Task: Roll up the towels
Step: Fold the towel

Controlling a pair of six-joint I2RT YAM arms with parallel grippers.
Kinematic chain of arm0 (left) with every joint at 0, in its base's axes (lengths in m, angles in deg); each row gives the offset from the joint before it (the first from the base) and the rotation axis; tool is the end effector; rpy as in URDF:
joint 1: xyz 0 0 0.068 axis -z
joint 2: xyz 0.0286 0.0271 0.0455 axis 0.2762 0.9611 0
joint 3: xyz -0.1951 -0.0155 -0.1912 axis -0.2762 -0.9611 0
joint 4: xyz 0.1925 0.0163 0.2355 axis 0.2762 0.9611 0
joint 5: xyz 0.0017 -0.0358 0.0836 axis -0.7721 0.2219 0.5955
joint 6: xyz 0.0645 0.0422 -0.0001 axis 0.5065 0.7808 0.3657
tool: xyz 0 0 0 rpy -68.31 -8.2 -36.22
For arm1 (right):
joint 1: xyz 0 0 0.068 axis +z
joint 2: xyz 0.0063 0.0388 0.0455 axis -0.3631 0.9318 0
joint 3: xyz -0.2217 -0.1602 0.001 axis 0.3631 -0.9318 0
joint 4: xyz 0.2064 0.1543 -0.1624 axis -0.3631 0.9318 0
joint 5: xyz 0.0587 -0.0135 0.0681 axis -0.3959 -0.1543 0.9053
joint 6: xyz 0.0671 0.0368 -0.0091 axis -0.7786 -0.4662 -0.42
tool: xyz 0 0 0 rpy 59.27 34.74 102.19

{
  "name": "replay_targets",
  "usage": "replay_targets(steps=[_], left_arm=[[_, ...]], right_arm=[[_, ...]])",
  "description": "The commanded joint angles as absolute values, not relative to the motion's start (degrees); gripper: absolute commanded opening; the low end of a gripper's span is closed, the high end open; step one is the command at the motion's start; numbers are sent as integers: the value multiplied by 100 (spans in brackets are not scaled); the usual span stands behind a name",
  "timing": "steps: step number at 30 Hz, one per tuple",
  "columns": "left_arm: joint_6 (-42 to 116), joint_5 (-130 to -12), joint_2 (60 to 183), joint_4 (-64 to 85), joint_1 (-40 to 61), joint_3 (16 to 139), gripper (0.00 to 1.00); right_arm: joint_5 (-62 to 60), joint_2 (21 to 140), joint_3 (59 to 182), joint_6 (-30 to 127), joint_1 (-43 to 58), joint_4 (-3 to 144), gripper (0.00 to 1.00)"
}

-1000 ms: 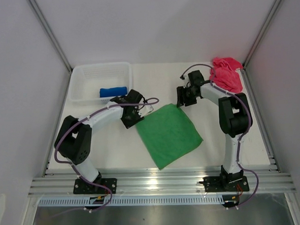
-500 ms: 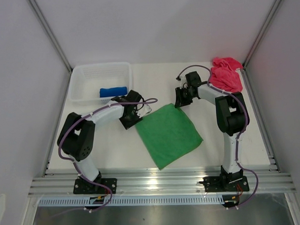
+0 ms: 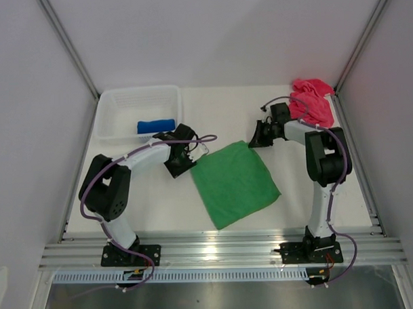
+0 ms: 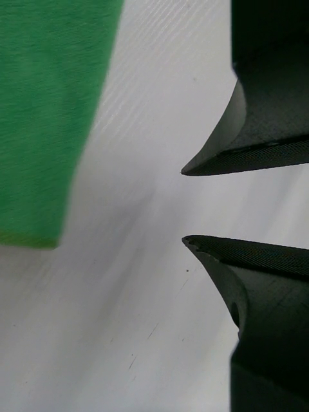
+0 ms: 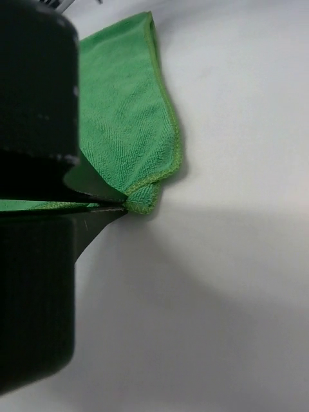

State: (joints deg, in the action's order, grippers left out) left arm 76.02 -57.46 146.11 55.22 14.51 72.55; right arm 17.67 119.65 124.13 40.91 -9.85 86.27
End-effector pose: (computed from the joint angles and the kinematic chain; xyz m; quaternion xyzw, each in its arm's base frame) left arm 0.3285 -0.1866 0.1331 0.4747 0.8696 0.0437 0.1287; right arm 0.4696 0.1248 0.0897 -0.0425 0.9340 0.2753 0.2238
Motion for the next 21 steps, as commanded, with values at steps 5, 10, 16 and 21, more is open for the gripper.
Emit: replay_targets(steps=[5, 10, 16, 21], left_arm=[[7681, -6247, 14422, 5662, 1420, 7637, 44], [7970, -6800, 14246, 5820, 1604, 7795, 45], [8787, -7117, 13859, 5995, 2289, 7751, 48], [9963, -7451, 13141, 6172, 3194, 7400, 51]], right_arm=[[1386, 11245, 11441, 3153, -1839, 7895, 0], [1413, 11131, 11204, 3074, -1839, 7966, 4], [755, 10438, 11475, 3661, -1936, 8754, 36], [-186, 9296, 11757, 4611, -2005, 9293, 53]])
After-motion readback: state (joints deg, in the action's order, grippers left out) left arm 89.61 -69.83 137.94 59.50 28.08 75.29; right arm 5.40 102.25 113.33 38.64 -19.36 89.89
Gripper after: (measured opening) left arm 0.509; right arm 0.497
